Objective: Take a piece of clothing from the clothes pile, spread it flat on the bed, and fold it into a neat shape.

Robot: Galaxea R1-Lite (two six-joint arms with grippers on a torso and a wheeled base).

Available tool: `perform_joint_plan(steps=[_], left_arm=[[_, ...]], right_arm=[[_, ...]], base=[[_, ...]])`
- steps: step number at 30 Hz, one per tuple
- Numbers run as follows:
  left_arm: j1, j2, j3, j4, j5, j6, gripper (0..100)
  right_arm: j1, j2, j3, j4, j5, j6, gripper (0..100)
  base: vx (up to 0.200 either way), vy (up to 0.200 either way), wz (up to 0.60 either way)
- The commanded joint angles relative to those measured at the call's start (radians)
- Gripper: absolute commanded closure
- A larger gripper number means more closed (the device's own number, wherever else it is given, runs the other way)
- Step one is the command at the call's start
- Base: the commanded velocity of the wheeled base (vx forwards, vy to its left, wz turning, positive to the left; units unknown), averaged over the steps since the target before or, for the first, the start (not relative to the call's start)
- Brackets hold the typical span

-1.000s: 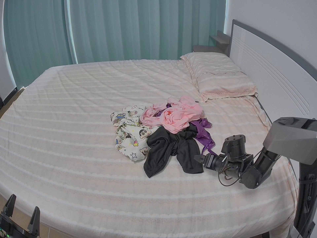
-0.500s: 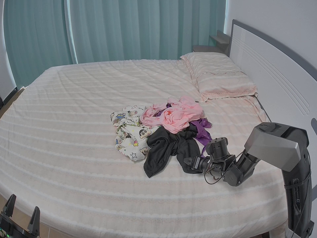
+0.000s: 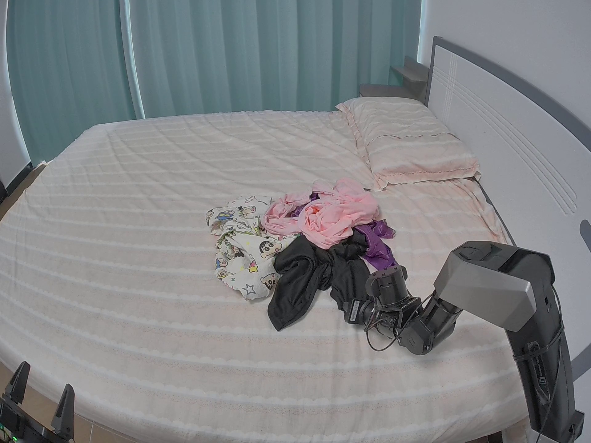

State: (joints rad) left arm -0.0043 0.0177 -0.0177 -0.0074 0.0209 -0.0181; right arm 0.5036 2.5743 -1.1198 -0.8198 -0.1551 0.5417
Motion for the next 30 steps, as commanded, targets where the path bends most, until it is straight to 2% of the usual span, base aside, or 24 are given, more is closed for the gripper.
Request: perform_joint_plan(steps=[1, 4, 9, 13, 15, 16, 21, 27, 28, 29, 30], left_arm=[[0.000, -0.008, 0.016, 0.000, 0.001, 0.000, 0], [0.000, -0.008, 0.016, 0.000, 0.002, 0.000, 0], [0.000, -0.008, 0.016, 0.000, 0.002, -0.002, 0], [0.000, -0.008, 0.016, 0.000, 0.002, 0.000, 0], [0.000, -0.008, 0.016, 0.000, 0.002, 0.000, 0], [0.000, -0.008, 0.016, 0.000, -0.001, 0.006, 0], [0.000, -0.008, 0.016, 0.000, -0.001, 0.010, 0], [0.000, -0.010, 0.016, -0.009, -0.041, 0.010, 0], [0.000, -0.008, -0.011, -0.037, -0.055, -0.010, 0], [-0.010, 0.019, -0.153, -0.086, -0.087, -0.079, 0], [-0.014, 0.050, -0.211, -0.089, -0.113, -0.109, 0]], right_arm=[[-0.008, -0.009, 0.015, -0.038, 0.002, -0.005, 100], [-0.027, -0.054, 0.080, -0.111, 0.005, -0.011, 100], [-0.040, -0.128, 0.186, -0.140, 0.019, -0.019, 100], [-0.063, -0.197, 0.282, -0.148, 0.066, -0.017, 100], [-0.063, -0.197, 0.282, -0.148, 0.066, -0.017, 100], [-0.076, -0.233, 0.344, -0.191, 0.081, -0.016, 100], [-0.080, -0.272, 0.442, -0.283, 0.088, -0.008, 100], [-0.076, -0.378, 0.632, -0.424, 0.167, 0.030, 100], [-0.076, -0.404, 0.680, -0.467, 0.189, 0.052, 100], [-0.076, -0.437, 0.741, -0.526, 0.216, 0.072, 100], [-0.076, -0.448, 0.762, -0.544, 0.226, 0.076, 100]], base=[[0.000, 0.000, 0.00], [0.000, 0.000, 0.00], [0.000, 0.000, 0.00], [0.000, 0.000, 0.00], [0.000, 0.000, 0.00], [0.000, 0.000, 0.00], [0.000, 0.000, 0.00], [0.000, 0.000, 0.00], [0.000, 0.000, 0.00], [0.000, 0.000, 0.00], [0.000, 0.000, 0.00]])
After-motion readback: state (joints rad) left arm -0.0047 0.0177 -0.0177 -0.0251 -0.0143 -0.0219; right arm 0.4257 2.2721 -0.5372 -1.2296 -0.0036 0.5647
